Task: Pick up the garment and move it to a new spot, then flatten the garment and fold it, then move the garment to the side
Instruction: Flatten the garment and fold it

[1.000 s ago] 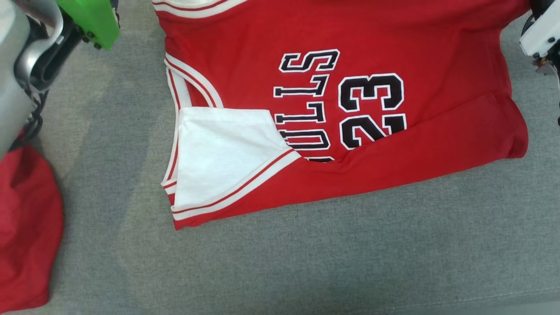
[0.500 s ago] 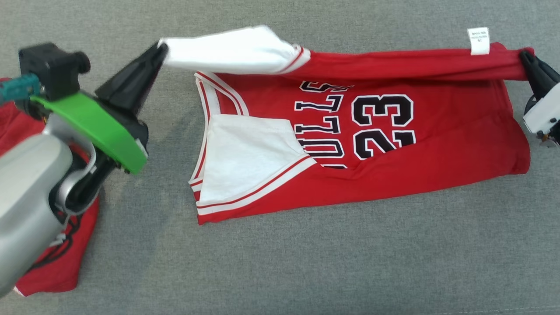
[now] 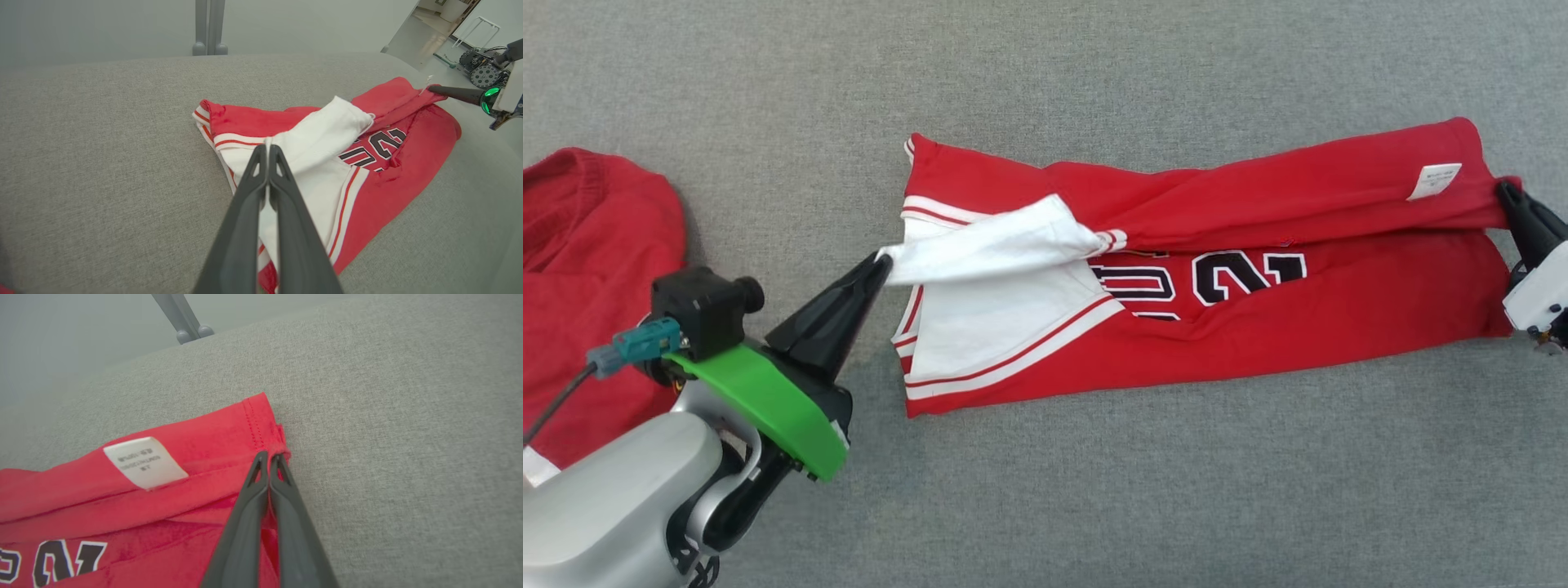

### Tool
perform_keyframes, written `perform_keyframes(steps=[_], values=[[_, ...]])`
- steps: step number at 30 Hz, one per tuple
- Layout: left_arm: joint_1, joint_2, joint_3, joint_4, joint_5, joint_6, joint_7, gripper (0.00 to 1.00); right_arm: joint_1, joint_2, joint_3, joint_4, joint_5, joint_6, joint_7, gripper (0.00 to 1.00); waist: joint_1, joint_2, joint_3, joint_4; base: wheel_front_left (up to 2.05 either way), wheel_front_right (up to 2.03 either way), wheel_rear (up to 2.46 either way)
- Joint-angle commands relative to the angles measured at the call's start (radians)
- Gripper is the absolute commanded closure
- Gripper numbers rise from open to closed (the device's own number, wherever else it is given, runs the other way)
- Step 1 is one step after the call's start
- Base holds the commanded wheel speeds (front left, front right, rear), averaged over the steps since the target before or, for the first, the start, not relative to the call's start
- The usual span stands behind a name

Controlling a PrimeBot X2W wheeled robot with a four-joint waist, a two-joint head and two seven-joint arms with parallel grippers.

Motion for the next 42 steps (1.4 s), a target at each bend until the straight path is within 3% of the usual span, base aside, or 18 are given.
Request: perform_keyframes(steps=[1, 10, 11, 12, 13, 17, 21, 27, 31, 36, 42], values=[[0.021, -0.003, -0.007, 0.006, 0.010, 0.006, -0.008, 1.00, 0.022, 0.003, -0.009, -0.008, -0.007, 0.000, 0.003, 1.00, 0.0000, 0.0000, 0.001, 0.000, 0.00, 0.00, 0.00], [0.056, -0.035, -0.026, 0.073, 0.040, 0.027, -0.007, 1.00, 0.073, 0.023, -0.046, -0.016, -0.036, 0.000, 0.028, 1.00, 0.0000, 0.0000, 0.002, -0.007, 0.00, 0.00, 0.00], [0.061, -0.040, -0.025, 0.078, 0.037, 0.024, -0.007, 0.87, 0.076, 0.027, -0.048, -0.013, -0.037, 0.000, 0.029, 0.75, 0.0000, 0.0000, 0.000, -0.009, 0.00, 0.00, 0.00], [0.067, -0.047, -0.022, 0.084, 0.029, 0.022, -0.007, 0.62, 0.079, 0.032, -0.050, -0.010, -0.039, 0.000, 0.031, 0.50, 0.0000, 0.0000, -0.002, -0.010, 0.00, 0.00, 0.00], [0.072, -0.052, -0.020, 0.089, 0.025, 0.019, -0.007, 0.02, 0.080, 0.035, -0.054, -0.005, -0.041, 0.000, 0.031, 0.00, 0.0000, 0.0000, -0.005, -0.011, 0.00, 0.00, 0.00], [0.095, -0.078, -0.003, 0.100, 0.030, 0.022, -0.008, 0.00, 0.085, 0.051, -0.061, 0.002, -0.055, 0.000, 0.019, 0.00, 0.0000, 0.0000, -0.022, -0.016, 0.00, 0.00, 0.00], [0.145, -0.113, 0.068, 0.101, 0.101, 0.066, -0.007, 0.00, 0.125, 0.065, -0.065, -0.006, -0.070, 0.000, -0.019, 0.00, 0.0000, 0.0000, -0.060, -0.021, 0.00, 0.00, 0.00], [0.330, -0.215, 0.286, 0.066, 0.288, 0.178, -0.006, 0.00, 0.223, 0.099, -0.048, -0.032, -0.123, 0.000, -0.130, 0.00, 0.0000, 0.0000, -0.132, -0.034, 0.00, 0.00, 0.00], [0.471, -0.298, 0.442, 0.048, 0.427, 0.220, -0.006, 0.00, 0.282, 0.131, -0.038, -0.027, -0.142, 0.000, -0.202, 0.00, 0.0000, 0.0000, -0.175, -0.033, 0.00, 0.00, 0.00], [0.620, -0.410, 0.579, 0.023, 0.588, 0.221, -0.006, 0.00, 0.324, 0.163, -0.053, 0.004, -0.146, 0.000, -0.260, 0.00, 0.0000, 0.0000, -0.206, -0.013, 0.00, 0.00, 0.00], [0.721, -0.535, 0.646, 0.018, 0.771, 0.189, -0.006, 0.00, 0.296, 0.181, -0.115, 0.071, -0.148, 0.000, -0.265, 0.00, 0.0000, 0.0000, -0.215, 0.048, 0.00, 0.00, 0.00]])
